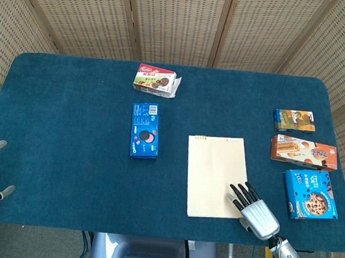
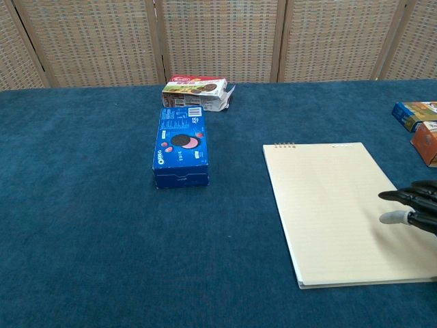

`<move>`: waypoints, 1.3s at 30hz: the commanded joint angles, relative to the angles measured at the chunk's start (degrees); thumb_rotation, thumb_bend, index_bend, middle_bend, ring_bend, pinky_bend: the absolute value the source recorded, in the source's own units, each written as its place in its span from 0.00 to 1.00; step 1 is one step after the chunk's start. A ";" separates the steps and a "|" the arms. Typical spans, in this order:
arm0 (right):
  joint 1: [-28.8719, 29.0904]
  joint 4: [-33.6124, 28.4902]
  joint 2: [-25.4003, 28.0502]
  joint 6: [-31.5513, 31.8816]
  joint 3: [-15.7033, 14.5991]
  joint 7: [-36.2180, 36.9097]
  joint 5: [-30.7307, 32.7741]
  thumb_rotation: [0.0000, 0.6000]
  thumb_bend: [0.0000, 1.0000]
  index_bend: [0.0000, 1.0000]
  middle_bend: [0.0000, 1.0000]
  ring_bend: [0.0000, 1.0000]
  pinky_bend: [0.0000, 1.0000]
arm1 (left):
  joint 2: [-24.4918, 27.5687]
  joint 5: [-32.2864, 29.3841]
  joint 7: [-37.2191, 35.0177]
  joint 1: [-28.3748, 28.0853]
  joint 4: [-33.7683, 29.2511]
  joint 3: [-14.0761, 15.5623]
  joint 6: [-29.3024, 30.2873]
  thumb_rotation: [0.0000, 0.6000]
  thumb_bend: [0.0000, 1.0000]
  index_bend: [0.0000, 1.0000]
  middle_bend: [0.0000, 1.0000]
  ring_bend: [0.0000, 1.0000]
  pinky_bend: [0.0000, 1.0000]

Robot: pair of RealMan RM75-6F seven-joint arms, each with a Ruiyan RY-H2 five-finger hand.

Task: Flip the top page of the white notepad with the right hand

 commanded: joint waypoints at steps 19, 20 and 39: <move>2.17 2.95 -3.57 0.13 1.55 0.18 3.77 1.00 0.39 0.15 0.03 0.00 0.00 | -0.31 -0.54 0.74 -0.20 -0.07 -0.02 -0.54 1.00 0.00 0.00 0.00 0.00 0.00; 2.31 3.27 -3.92 0.45 1.92 0.21 3.95 1.00 0.40 0.15 0.04 0.00 0.00 | -0.31 -0.55 0.71 -0.20 -0.08 -0.01 -0.54 1.00 0.00 0.00 0.00 0.00 0.00; 8.89 10.28 -11.37 3.82 8.02 2.91 6.74 1.00 0.44 0.15 0.05 0.00 0.00 | -0.34 -1.32 1.18 -0.59 -0.23 -0.22 -1.24 1.00 0.00 0.00 0.00 0.00 0.00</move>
